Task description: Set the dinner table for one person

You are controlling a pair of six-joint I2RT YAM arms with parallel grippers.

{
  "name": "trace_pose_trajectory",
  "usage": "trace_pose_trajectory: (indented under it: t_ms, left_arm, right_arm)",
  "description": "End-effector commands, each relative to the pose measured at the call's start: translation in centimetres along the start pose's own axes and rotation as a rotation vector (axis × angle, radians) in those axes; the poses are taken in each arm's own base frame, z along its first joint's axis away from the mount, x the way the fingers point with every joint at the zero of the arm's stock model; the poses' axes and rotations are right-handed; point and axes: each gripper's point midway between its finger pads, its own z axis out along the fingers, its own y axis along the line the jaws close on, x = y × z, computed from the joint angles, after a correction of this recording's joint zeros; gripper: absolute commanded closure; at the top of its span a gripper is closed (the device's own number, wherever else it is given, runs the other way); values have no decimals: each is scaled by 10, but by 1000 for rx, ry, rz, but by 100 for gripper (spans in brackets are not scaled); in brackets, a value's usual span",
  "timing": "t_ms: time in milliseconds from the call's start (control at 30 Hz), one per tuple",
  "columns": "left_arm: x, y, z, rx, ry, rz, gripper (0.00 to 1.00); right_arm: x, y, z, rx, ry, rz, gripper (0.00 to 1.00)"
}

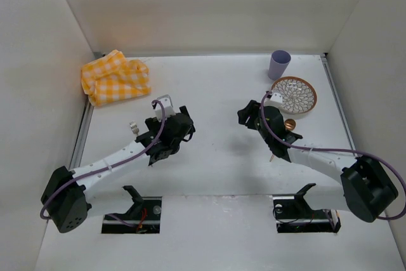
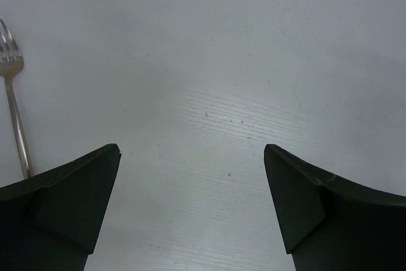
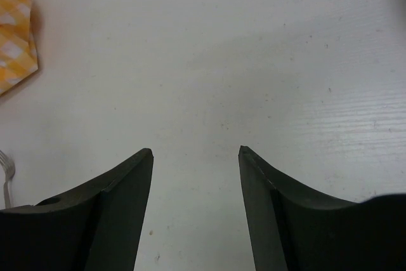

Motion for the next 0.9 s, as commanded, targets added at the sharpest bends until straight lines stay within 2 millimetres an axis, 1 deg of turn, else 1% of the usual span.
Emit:
trace_pose_trajectory:
  t_ms: [0,233,367,533,667,867]
  left_arm:
    - [-2,0,1,15,-5,-18,0]
    - [-5,-2,3,34,-11,-45,0]
    - [0,-6,4,44,-1,-47,0]
    - [-2,-7,7,37,-4,-52,0]
    - [1,-7,8,39,-4,-53,0]
    - [-10,-8,10,38,-38,-68,0]
  right_arm:
    - [-14,8,3,-20,-45,24,37]
    - [-13,10,3,-23,-42,20,37]
    - [-13,10,5,-21,-40,15,37]
    - [-11,9,7,-17,-34,9,37]
    - [-13,10,5,-19,-36,10,37]
    - [-11,9,7,-14,-30,7,37]
